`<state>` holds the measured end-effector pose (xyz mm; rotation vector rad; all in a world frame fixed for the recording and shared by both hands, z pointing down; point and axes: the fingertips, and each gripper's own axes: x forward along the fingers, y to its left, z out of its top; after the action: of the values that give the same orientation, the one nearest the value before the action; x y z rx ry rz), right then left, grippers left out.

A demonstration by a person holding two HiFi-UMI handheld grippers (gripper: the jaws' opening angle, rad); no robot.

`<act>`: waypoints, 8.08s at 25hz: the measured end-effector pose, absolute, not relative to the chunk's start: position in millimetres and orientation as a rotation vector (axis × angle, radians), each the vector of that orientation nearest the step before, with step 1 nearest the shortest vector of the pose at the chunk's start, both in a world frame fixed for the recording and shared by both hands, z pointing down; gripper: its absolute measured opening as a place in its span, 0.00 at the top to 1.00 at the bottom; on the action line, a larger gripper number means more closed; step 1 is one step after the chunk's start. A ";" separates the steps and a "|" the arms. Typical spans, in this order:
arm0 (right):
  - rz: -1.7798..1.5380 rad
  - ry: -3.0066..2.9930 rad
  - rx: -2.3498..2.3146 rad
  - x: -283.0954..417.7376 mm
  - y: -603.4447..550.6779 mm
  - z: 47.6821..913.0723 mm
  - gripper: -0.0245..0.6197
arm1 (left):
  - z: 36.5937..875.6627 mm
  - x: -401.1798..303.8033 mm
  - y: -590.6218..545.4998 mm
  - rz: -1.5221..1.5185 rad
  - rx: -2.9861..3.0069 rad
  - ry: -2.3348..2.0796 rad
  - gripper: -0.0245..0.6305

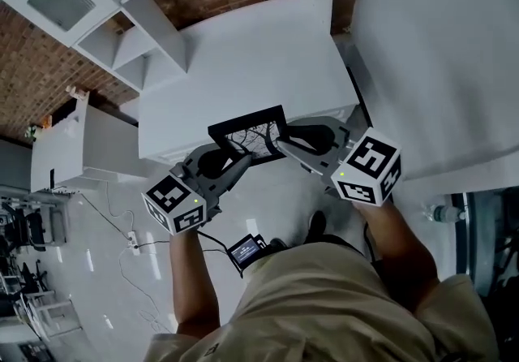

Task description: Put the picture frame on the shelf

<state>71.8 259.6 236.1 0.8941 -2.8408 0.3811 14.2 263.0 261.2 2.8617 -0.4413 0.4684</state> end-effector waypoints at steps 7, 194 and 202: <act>0.404 -2.855 0.846 79.7 206.6 234.6 0.85 | 258.4 21.7 211.6 0.496 2.836 -0.488 0.84; 0.218 -2.562 0.635 -80.3 -374.0 593.2 0.83 | 607.7 -148.7 -345.8 0.575 2.311 -1.387 0.78; 0.218 -2.560 0.626 -78.3 -372.5 592.8 0.82 | 610.0 -149.1 -335.6 0.579 2.291 -1.410 0.78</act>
<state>-78.3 -372.5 592.8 0.6258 -2.5601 0.2183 -149.1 -335.6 610.0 2.2906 -1.4102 0.5795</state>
